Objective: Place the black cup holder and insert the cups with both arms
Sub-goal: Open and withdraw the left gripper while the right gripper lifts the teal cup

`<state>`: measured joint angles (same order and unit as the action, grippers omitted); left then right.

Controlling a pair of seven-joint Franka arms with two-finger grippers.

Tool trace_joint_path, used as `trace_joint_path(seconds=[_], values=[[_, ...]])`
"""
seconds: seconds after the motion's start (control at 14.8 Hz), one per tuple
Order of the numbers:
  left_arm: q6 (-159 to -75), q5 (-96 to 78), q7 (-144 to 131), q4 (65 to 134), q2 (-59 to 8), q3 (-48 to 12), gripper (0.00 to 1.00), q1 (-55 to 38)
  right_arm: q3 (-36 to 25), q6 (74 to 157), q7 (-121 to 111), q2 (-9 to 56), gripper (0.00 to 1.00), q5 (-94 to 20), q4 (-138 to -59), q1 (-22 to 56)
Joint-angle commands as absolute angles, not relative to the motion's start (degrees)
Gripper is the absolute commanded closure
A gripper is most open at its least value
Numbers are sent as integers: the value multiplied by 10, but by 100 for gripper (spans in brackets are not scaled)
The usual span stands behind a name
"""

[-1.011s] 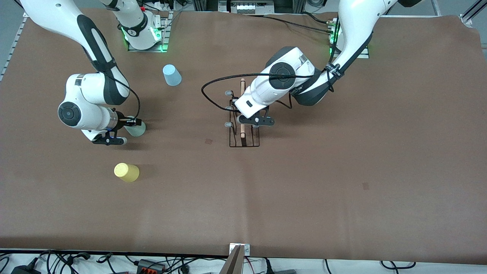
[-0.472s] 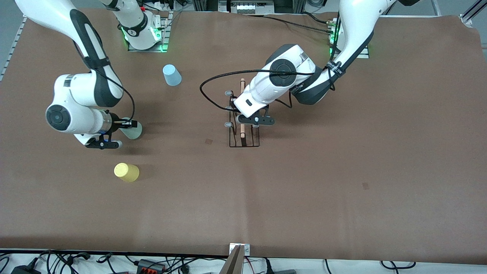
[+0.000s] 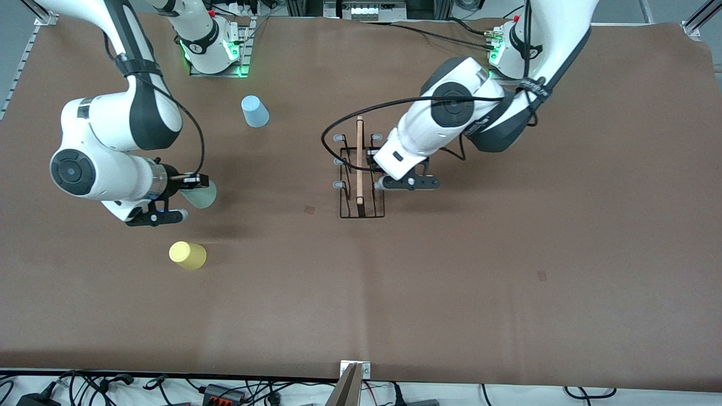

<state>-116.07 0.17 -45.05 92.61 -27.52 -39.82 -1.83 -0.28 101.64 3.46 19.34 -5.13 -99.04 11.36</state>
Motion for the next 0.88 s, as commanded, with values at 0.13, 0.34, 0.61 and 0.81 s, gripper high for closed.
trace_joint_path(seconds=[0.13,0.34,0.61,0.81], values=[[-1086,17,-413,931,-222,-402,28,35,-5,955,98,190,80,-66,-927,200],[-1043,18,-393,932,-198,-402,0,67,-5,923,114,189,80,-76,-909,258],[-993,17,-272,935,-151,-379,0,111,-5,907,139,186,80,-139,-908,314],[-958,15,-213,939,-103,-308,0,105,-5,913,170,191,80,-140,-908,362]])
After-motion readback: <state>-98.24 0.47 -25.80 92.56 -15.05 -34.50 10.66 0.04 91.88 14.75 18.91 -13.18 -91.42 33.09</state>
